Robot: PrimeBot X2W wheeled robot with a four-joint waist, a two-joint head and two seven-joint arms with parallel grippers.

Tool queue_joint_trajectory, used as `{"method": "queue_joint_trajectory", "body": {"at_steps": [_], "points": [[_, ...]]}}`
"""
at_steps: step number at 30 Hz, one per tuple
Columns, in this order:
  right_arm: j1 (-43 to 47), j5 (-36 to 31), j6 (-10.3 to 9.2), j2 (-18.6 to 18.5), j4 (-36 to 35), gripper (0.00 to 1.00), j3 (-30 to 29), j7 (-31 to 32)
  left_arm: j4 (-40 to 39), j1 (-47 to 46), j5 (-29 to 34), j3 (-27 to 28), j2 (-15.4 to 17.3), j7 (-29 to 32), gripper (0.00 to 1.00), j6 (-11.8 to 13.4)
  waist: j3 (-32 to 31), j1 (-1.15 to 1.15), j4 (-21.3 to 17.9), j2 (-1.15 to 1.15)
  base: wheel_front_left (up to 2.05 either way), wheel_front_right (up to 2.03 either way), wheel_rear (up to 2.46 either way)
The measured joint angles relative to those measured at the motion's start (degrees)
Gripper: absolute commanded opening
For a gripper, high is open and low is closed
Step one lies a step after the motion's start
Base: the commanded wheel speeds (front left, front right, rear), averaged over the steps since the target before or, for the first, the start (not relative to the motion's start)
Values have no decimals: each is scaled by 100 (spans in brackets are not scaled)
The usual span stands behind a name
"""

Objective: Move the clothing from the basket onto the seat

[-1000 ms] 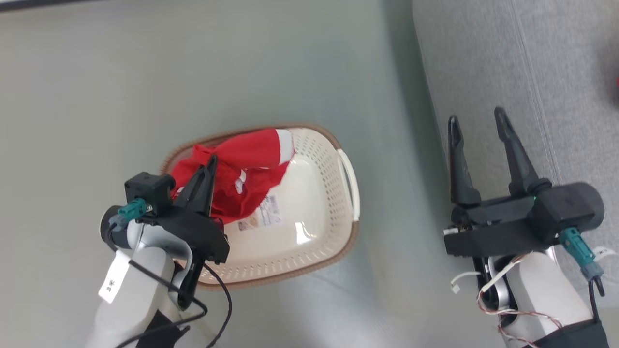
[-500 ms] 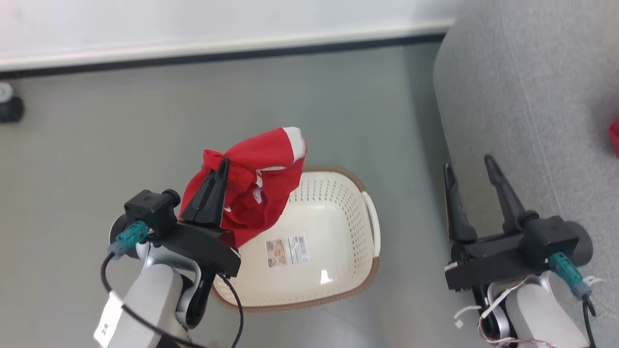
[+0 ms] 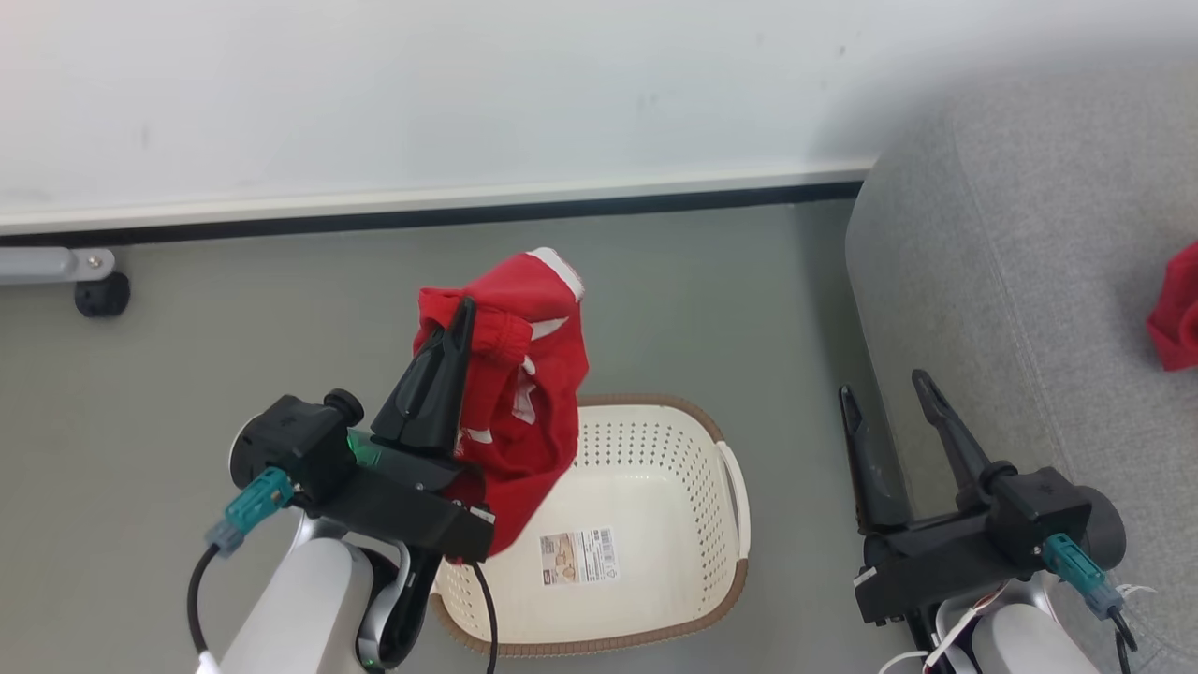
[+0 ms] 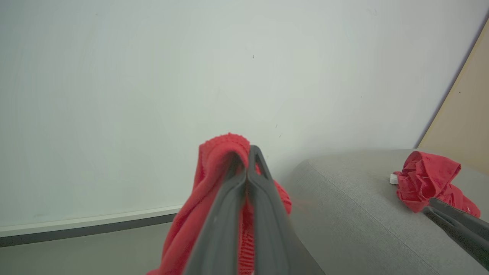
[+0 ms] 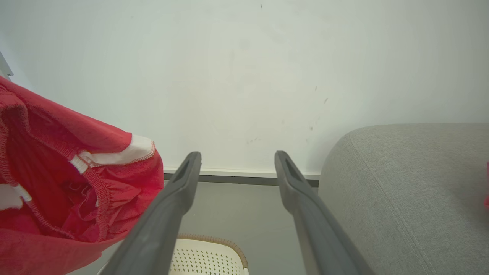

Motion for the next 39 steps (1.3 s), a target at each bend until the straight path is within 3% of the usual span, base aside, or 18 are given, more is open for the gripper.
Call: {"method": "queue_joint_trajectory", "body": {"at_steps": [18, 39], "points": [[381, 96, 123, -8, -52, 100, 193, 183, -1257, 734, 103, -327, 59, 221, 0, 153, -730, 0, -15, 0, 0, 0, 0], [721, 192, 115, -19, -366, 100, 224, 302, -2016, 1093, 153, -670, 64, 813, 0, 307, -916, 1, -150, 1, 0, 0, 0]]}}
